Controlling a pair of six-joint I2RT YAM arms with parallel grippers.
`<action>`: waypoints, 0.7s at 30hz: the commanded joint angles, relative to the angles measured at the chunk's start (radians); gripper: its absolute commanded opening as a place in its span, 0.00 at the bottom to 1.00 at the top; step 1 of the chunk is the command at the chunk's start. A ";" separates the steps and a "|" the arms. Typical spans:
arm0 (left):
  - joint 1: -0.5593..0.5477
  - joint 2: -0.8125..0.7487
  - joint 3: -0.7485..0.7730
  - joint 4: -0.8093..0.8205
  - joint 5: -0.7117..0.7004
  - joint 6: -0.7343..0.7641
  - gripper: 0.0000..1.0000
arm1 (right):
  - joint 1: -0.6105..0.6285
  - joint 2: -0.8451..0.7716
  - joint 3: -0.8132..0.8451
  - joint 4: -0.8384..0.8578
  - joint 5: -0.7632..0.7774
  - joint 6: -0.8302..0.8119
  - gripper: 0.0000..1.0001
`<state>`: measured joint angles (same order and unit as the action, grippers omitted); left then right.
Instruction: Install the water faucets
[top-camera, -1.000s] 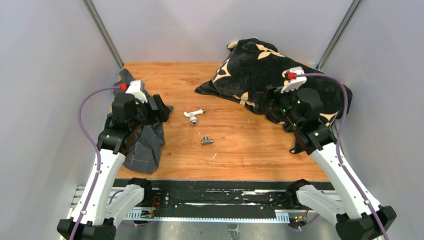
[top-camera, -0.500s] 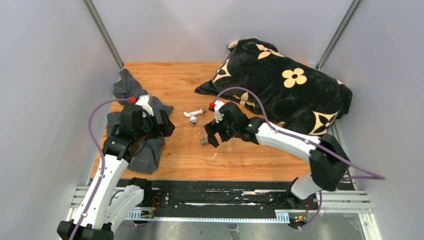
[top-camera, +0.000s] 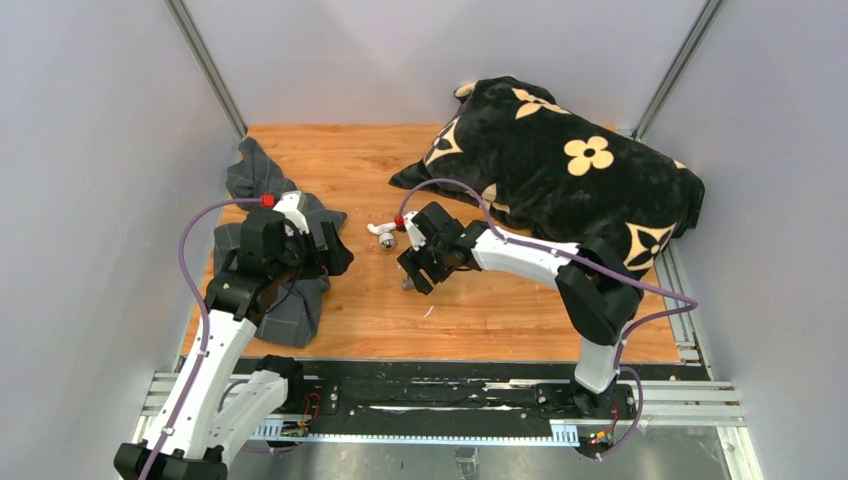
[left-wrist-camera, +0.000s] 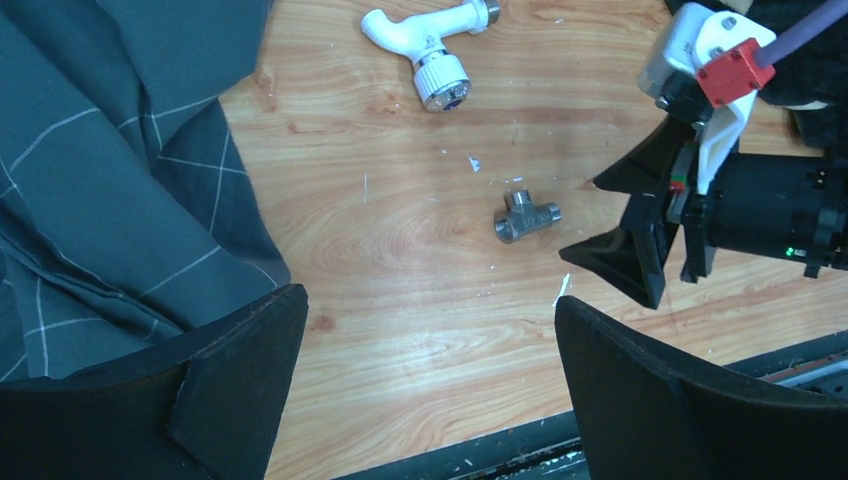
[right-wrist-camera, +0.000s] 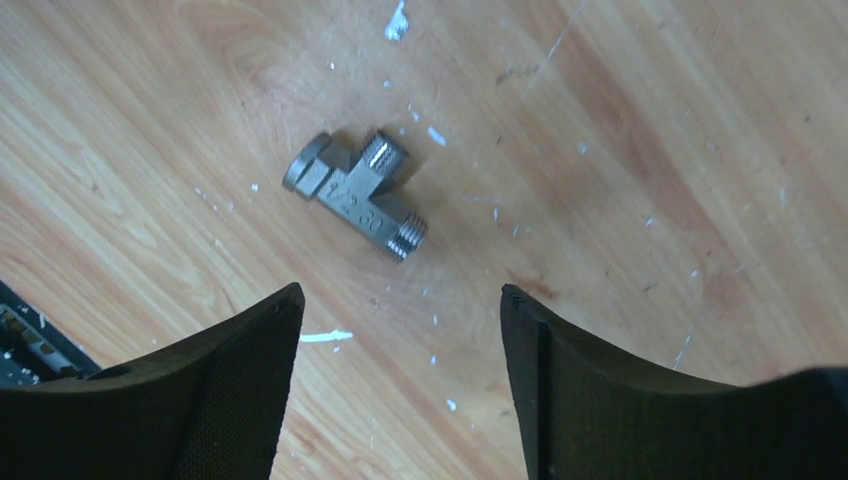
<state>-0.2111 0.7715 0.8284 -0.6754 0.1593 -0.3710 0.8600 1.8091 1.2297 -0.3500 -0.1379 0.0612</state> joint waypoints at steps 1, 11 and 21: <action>-0.004 0.004 -0.005 0.029 0.023 -0.009 0.98 | 0.005 0.057 0.081 -0.047 -0.011 -0.104 0.68; -0.004 0.013 0.012 0.016 -0.005 -0.019 0.98 | 0.008 0.151 0.147 -0.072 -0.130 -0.214 0.69; -0.004 0.018 -0.001 0.036 -0.052 -0.049 0.98 | 0.022 0.208 0.154 -0.087 -0.168 -0.228 0.42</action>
<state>-0.2111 0.7826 0.8284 -0.6746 0.1177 -0.4091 0.8631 1.9728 1.3647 -0.4103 -0.2893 -0.1471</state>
